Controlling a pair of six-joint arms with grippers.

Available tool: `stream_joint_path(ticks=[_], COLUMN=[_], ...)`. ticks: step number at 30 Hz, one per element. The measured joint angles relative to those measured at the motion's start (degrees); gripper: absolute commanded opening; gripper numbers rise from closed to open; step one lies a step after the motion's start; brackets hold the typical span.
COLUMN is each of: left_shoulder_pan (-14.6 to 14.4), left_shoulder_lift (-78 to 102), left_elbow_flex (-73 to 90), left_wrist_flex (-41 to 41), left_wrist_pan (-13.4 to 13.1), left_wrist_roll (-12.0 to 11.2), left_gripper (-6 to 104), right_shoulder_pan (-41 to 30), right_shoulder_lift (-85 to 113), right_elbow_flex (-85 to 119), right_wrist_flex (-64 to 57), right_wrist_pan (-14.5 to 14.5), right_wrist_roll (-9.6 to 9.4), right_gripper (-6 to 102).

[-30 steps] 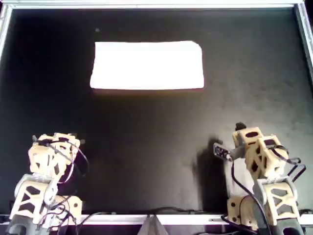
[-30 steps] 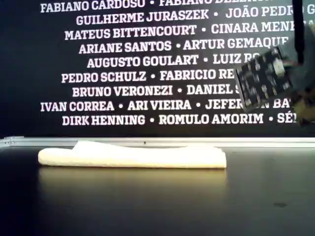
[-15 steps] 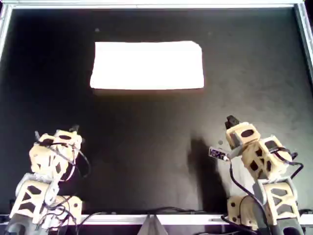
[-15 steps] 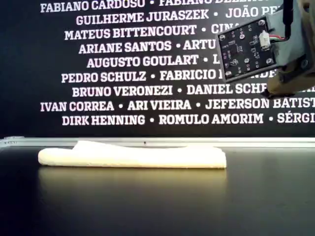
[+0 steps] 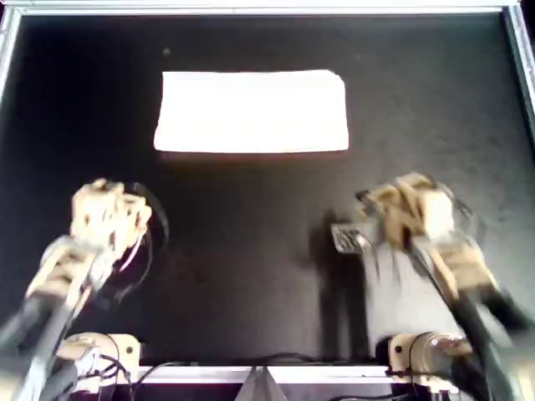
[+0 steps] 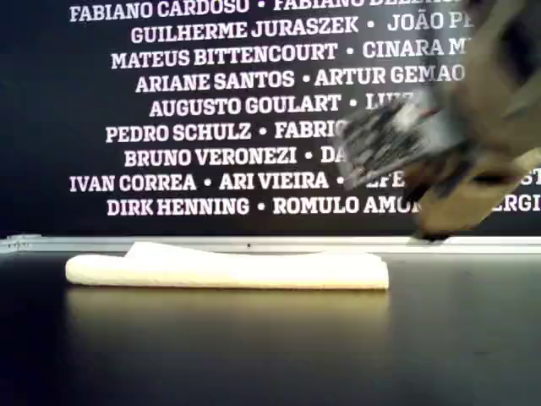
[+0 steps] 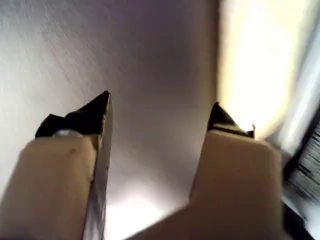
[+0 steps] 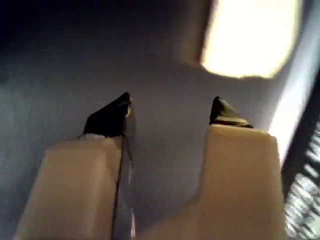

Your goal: Fold a cloth

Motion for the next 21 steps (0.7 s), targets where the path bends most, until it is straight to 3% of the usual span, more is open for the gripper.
stream_joint_path(ticks=[5,14,21], left_shoulder_pan=[0.0,0.0,0.0], left_shoulder_lift=[-16.0,-29.44,-42.1], left_elbow_flex=[-11.07,-24.35,-35.86], left_wrist_flex=[0.0,-0.09,-0.44], left_wrist_pan=[0.0,-0.26,-0.44], left_wrist_roll=[-0.09,-0.18,-0.26], left_gripper=[70,71,84], right_shoulder_pan=[0.62,0.53,0.53], right_shoulder_lift=[-19.95,-26.98,-38.85], right_elbow_flex=[-14.24,-25.49,-37.09], right_wrist_flex=[0.0,0.0,0.0], right_wrist_pan=[0.0,0.18,0.53], right_wrist_roll=[0.44,0.0,0.0], right_gripper=[64,64,64])
